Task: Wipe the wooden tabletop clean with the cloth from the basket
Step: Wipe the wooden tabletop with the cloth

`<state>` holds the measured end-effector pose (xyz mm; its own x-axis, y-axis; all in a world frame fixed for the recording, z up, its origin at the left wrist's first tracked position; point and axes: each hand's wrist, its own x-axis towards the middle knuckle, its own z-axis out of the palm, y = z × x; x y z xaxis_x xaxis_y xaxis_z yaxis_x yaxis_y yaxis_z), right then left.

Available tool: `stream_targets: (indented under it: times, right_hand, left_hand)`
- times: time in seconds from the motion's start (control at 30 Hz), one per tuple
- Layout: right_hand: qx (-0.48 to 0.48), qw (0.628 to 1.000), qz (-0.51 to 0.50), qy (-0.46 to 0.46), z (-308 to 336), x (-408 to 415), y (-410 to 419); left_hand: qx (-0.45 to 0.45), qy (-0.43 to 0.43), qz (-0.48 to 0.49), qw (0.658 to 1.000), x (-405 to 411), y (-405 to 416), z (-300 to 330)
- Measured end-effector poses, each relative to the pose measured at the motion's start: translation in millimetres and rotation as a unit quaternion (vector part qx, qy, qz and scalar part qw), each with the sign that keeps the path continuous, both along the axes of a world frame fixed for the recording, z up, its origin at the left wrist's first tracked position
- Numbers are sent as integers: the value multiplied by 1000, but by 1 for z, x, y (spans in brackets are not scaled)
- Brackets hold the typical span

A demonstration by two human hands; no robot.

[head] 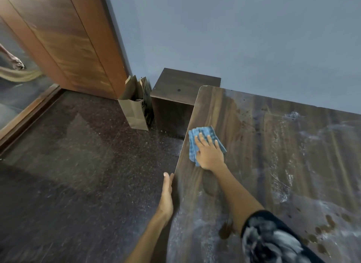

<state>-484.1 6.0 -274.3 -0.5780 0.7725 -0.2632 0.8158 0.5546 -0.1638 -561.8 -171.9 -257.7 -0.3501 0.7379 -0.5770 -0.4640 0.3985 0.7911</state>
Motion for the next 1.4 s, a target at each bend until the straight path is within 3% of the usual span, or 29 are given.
stream_targets:
  times: [0.1, 0.27, 0.4, 0.57, 0.77, 0.9, 1.13, 1.4]
  right_hand:
    - [6, 1000, 27, 4, 0, -18, -11]
    - [-25, 982, 180, 52, 1, 31, -92]
    - [-19, 995, 95, 18, 4, 67, -77]
    - [-5, 1000, -2, 17, 6, 18, -31]
    - [-52, 988, 129, 69, 0, 37, -118]
    - [-26, 998, 61, 18, 8, 51, -92]
    - [-27, 999, -3, -22, 13, -35, 8]
    - [25, 997, 18, 70, -3, 28, -121]
  left_hand:
    - [9, 5, 18, 1000, 3, 0, -3]
    - [36, -38, 37, 998, 1, 2, -5]
    - [12, -35, 41, 998, -2, 1, -6]
    - [9, -30, 35, 999, 2, 2, 2]
    - [24, -34, 58, 997, 1, 4, 0]
    - [19, -41, 48, 998, 0, 3, 0]
    - [14, -26, 42, 999, 3, 3, -6]
    - [48, -58, 51, 996, 11, 9, -1]
